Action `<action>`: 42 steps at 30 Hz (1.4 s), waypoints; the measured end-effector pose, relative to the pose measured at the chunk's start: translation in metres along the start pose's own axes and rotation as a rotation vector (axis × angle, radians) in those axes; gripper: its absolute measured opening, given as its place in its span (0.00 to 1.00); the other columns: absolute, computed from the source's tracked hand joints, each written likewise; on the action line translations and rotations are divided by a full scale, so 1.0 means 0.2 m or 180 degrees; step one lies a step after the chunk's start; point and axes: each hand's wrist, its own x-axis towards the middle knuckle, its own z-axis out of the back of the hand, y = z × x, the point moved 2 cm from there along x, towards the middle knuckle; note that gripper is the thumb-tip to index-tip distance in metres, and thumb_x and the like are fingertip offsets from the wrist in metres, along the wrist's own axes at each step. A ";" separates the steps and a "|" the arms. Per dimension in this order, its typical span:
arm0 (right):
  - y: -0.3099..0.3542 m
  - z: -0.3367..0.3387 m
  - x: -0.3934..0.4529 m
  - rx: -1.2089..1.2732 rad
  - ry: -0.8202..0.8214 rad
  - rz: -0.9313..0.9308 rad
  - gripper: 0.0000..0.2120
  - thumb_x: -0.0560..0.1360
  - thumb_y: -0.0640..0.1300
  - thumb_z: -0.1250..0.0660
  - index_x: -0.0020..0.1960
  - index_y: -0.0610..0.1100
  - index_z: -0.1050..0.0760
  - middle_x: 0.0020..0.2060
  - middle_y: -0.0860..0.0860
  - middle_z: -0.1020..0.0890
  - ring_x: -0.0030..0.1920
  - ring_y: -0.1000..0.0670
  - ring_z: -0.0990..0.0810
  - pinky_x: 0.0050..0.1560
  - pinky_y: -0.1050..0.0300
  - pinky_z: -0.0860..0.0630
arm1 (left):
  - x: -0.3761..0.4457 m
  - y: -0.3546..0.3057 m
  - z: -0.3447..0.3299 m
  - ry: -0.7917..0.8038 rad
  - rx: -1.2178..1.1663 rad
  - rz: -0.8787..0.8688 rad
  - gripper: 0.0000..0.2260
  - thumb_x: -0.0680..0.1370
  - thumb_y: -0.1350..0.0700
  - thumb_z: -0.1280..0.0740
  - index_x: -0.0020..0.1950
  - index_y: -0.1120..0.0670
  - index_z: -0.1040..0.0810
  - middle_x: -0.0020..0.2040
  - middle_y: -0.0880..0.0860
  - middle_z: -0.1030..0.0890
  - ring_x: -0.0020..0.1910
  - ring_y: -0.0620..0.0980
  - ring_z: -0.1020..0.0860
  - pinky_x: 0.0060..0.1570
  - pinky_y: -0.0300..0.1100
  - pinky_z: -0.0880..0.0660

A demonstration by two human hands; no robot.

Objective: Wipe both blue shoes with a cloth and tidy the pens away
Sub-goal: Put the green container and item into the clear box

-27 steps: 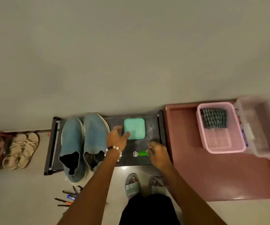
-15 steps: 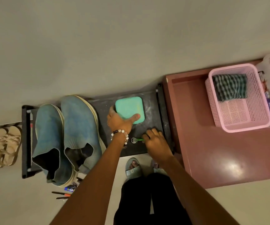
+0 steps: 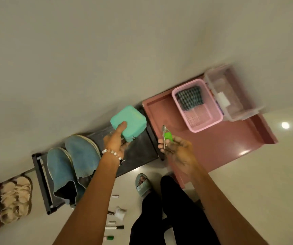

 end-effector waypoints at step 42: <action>1.00 1.05 0.67 0.1773 -0.1779 -0.0814 0.14 0.81 0.36 0.47 0.37 0.39 0.32 0.20 0.44 0.25 0.27 0.48 0.23 0.49 0.49 0.22 | -0.01 0.43 -2.13 0.0469 0.1675 0.0095 0.17 0.80 0.65 0.41 0.69 0.66 0.32 0.67 0.63 0.27 0.65 0.60 0.27 0.62 0.50 0.27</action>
